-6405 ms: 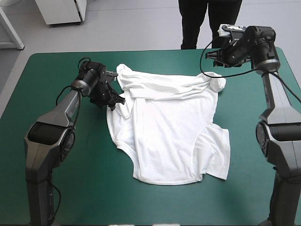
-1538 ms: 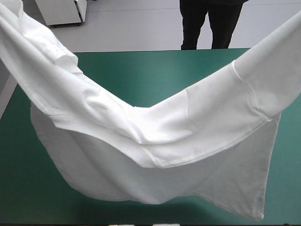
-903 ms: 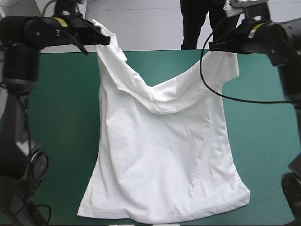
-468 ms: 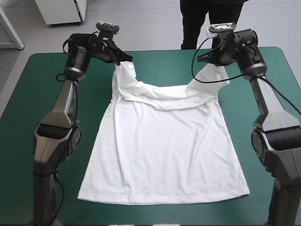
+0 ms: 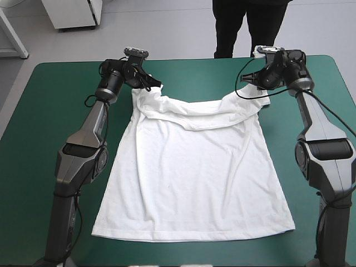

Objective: Fold the cloth

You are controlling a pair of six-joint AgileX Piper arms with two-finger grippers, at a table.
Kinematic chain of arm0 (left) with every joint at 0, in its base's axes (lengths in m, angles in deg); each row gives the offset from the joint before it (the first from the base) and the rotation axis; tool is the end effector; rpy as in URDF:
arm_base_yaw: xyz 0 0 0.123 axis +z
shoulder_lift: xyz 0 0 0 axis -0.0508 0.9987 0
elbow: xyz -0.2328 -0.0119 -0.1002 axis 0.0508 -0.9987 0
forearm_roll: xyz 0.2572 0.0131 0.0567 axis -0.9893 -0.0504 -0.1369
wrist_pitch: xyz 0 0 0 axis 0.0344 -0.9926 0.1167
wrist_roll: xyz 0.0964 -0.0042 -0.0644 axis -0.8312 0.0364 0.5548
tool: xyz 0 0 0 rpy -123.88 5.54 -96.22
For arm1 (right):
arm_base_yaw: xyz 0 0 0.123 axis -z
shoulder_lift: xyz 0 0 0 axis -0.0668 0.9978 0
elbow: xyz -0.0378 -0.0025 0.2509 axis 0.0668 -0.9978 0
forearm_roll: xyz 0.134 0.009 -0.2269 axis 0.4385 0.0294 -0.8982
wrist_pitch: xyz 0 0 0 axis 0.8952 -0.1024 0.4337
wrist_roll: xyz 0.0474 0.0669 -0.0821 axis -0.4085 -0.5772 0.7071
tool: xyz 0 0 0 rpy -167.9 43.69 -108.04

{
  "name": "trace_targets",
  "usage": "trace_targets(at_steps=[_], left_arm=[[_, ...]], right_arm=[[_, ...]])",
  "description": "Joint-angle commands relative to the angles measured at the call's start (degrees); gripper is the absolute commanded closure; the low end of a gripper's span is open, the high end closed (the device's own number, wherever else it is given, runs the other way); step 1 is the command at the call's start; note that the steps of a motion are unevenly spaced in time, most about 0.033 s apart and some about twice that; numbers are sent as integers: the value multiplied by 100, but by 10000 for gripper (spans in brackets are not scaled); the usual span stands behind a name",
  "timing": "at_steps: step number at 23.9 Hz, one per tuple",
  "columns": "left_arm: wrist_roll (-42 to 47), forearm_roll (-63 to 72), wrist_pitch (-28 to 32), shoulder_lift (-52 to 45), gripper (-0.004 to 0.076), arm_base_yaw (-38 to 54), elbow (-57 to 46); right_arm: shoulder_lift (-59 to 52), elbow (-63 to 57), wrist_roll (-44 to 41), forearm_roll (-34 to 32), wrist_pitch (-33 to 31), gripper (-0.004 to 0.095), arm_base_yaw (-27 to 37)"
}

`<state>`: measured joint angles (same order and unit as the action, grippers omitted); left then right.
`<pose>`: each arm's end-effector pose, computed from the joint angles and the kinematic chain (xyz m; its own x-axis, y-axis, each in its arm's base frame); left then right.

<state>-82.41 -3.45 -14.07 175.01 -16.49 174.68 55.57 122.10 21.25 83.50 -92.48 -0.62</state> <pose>0.5414 -0.1365 0.2117 -0.6991 0.2634 -0.6648 0.3311 0.9433 0.0255 0.5098 0.0447 0.2327 -0.8331 0.0340 -0.5521 -0.0189 0.9958 0.0899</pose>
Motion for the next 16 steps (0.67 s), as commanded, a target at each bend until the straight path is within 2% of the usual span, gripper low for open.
trace_targets(at_steps=[1, 3, 4, 6, 9, 12, 14, 16], left_arm=[[58, -129, 568, -358, 731, 9, 168], [58, -119, 469, -352, 680, 12, 168], [58, -87, 142, -352, 584, 12, 179], [47, 47, -394, -372, 480, 12, 221], [7, 23, -1215, -372, 338, 12, 308], [-83, 4, -1777, -425, 309, 12, 593], [-83, 208, -1777, -610, 314, -12, 703], [-69, 262, -1788, -872, 335, -23, 681]], right_arm=[[-341, 163, 53, 45, 179, 901, 59], [-339, 163, 190, 93, 69, 839, 70], [-339, 163, 306, 108, -104, 726, 70], [-339, 163, 319, 95, -254, 588, 70], [-339, 241, 319, 84, -607, 457, 70], [-339, 487, 319, 123, -959, 453, 70], [-352, 629, 420, 181, -1290, 452, 70], [-522, 604, 420, 306, -1290, 453, 57]])
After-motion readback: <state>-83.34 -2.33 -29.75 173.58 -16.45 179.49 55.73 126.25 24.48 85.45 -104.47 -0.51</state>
